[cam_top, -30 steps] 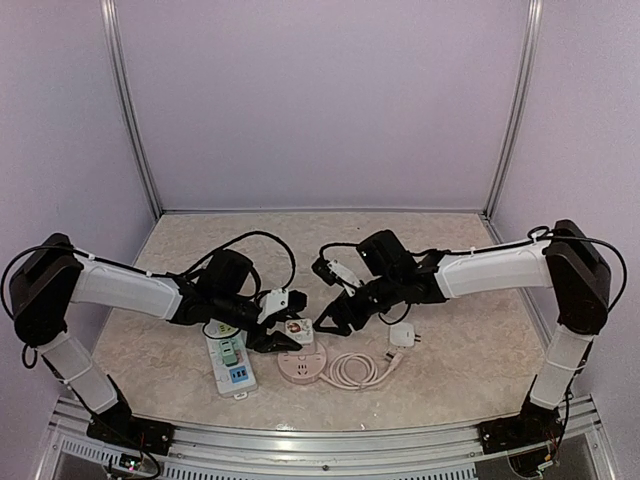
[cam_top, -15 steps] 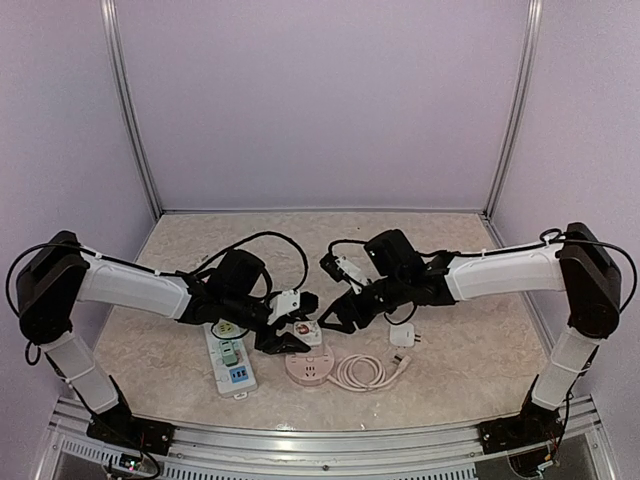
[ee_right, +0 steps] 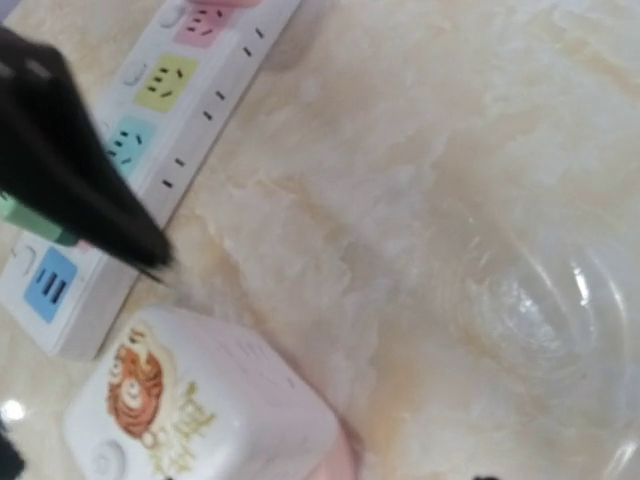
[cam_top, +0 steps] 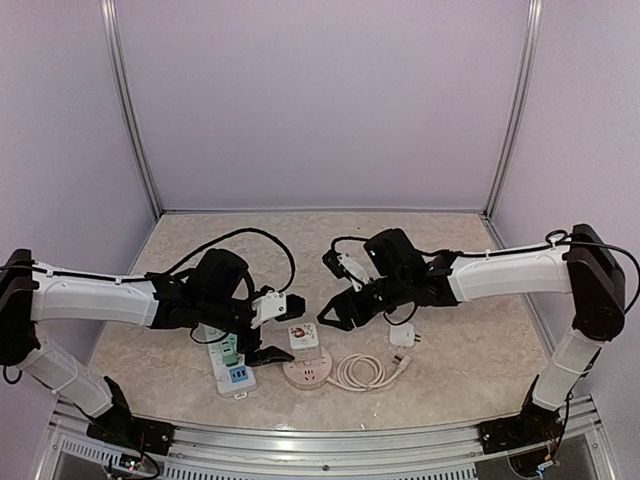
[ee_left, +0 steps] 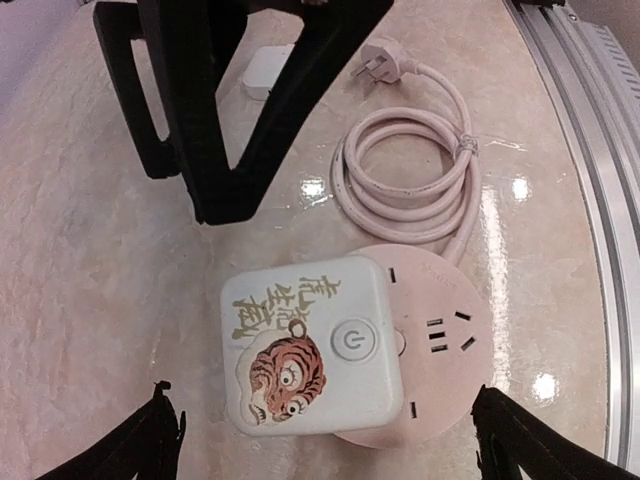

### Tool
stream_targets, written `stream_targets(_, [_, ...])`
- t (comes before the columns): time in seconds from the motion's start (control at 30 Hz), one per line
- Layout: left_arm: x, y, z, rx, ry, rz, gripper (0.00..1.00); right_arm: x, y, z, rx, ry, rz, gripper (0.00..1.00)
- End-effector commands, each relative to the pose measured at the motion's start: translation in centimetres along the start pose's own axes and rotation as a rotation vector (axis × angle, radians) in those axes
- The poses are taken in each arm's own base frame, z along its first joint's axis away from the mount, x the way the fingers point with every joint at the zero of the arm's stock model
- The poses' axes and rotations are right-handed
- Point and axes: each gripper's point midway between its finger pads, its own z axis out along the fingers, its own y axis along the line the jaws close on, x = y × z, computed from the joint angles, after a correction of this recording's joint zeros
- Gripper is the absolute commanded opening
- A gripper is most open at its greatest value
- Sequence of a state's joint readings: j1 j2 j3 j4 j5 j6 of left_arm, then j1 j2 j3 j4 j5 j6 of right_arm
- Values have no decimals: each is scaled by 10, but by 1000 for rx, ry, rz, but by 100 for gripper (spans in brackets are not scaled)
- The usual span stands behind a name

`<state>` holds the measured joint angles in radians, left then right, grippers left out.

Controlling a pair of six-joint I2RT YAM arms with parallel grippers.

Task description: Insert the plug

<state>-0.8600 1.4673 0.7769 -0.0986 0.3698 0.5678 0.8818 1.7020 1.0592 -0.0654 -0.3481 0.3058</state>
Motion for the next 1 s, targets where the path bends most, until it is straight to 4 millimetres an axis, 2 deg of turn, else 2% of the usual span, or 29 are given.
stream_targets(0.0, [3,-10,-17,-21,-18,34,99,-2,18,1,19,4,51,60])
stream_targets(0.07, [-2,-11,-25,-48,-59,42,99,-6,30,5,-2,-1,70,54])
stream_targets(0.13, [-16,-4,-38,-114,-137,51,91,-6,32,9,2,0,95,46])
stream_targets(0.23, [-38,1,-52,-175,-258,52,58,-4,29,17,16,8,135,36])
stream_targets(0.3, [-39,3,-50,-187,-283,-8,40,-1,26,23,24,25,155,30])
stream_targets(0.37, [-34,13,-45,-224,-291,-127,30,2,25,31,20,55,168,23])
stream_targets(0.53, [-22,-1,-24,-167,-288,-191,27,12,27,41,20,89,170,17])
stream_targets(0.63, [-11,-2,-13,-177,-265,-176,27,27,21,48,44,128,183,16])
stream_targets(0.77, [2,6,-3,-222,-228,-208,28,54,14,53,111,206,169,17])
stream_targets(0.97, [32,-12,12,-162,-147,-206,27,71,14,54,147,232,141,22])
